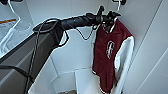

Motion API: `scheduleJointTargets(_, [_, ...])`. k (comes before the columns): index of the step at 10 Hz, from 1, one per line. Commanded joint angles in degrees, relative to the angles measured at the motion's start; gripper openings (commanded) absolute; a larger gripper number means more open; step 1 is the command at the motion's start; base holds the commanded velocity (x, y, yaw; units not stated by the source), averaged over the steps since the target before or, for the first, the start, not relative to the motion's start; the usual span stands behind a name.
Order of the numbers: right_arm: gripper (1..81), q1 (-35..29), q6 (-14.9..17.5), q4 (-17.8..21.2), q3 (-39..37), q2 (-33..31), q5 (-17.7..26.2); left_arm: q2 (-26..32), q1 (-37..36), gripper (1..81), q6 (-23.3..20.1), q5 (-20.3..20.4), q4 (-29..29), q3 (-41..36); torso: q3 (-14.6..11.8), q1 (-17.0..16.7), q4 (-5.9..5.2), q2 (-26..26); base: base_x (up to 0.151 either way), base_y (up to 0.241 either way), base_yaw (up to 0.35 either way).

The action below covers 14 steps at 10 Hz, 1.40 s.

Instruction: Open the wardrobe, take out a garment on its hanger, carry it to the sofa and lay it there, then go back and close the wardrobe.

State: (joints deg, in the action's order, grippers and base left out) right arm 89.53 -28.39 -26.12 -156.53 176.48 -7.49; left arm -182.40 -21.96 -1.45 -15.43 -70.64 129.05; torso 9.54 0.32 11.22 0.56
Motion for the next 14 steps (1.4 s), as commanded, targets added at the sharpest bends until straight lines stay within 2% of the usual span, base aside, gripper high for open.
scheduleJointTargets(1, [81.1,-1.23,-0.08,0.11,-0.08,0.12,2.83,-2.61,-11.65,81.1,-4.52,-1.44,-0.81,1.55,0.00,0.00,0.00,0.00,0.000,0.000,0.000])
scheduleJointTargets(5, [81.1,-0.79,0.00,0.02,0.18,0.12,4.85,-2.61,-12.98,81.1,-10.31,-1.27,-0.81,5.51,0.00,0.00,0.00,0.00,0.000,0.000,0.000])
scheduleJointTargets(9, [81.1,-1.67,-0.08,0.02,0.18,1.35,5.38,-2.61,-12.98,81.1,-10.50,0.05,-1.51,5.34,0.00,0.00,0.00,0.00,0.000,0.000,0.000])
scheduleJointTargets(12, [81.1,-2.11,0.00,0.02,0.35,1.44,5.38,-2.61,-11.75,81.1,-9.71,0.67,-10.98,6.65,0.00,0.00,0.00,0.00,0.000,0.000,0.000])
scheduleJointTargets(14, [81.1,-2.02,-0.08,0.02,0.09,1.44,5.38,-2.61,-11.75,81.1,-9.71,-0.29,-14.34,6.39,0.00,0.00,0.00,0.00,0.000,0.000,0.000])
